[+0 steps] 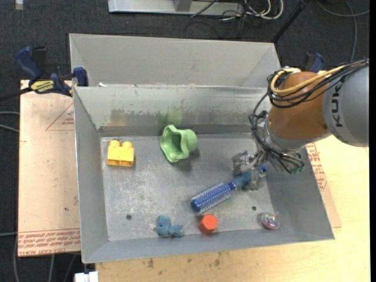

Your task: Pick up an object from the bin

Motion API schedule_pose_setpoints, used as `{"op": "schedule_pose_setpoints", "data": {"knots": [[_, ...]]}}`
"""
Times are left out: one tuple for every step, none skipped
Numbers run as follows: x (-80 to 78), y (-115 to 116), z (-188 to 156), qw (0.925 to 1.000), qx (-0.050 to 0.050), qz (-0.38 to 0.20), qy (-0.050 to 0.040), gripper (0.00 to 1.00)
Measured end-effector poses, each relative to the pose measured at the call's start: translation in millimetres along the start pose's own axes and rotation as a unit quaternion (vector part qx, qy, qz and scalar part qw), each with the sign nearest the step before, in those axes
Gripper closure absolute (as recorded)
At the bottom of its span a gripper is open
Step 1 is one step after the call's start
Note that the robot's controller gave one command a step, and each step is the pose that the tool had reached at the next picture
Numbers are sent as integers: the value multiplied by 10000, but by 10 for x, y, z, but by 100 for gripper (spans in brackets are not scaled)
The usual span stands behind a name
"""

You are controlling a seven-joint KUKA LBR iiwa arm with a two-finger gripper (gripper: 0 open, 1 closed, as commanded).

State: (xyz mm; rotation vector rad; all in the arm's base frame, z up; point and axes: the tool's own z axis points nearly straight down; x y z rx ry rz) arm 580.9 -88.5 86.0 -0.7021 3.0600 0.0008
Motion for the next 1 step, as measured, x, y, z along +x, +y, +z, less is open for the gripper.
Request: {"op": "schedule_pose_setpoints", "data": {"knots": [[139, 261, -1146, 9998, 21, 185, -30, 100]]}}
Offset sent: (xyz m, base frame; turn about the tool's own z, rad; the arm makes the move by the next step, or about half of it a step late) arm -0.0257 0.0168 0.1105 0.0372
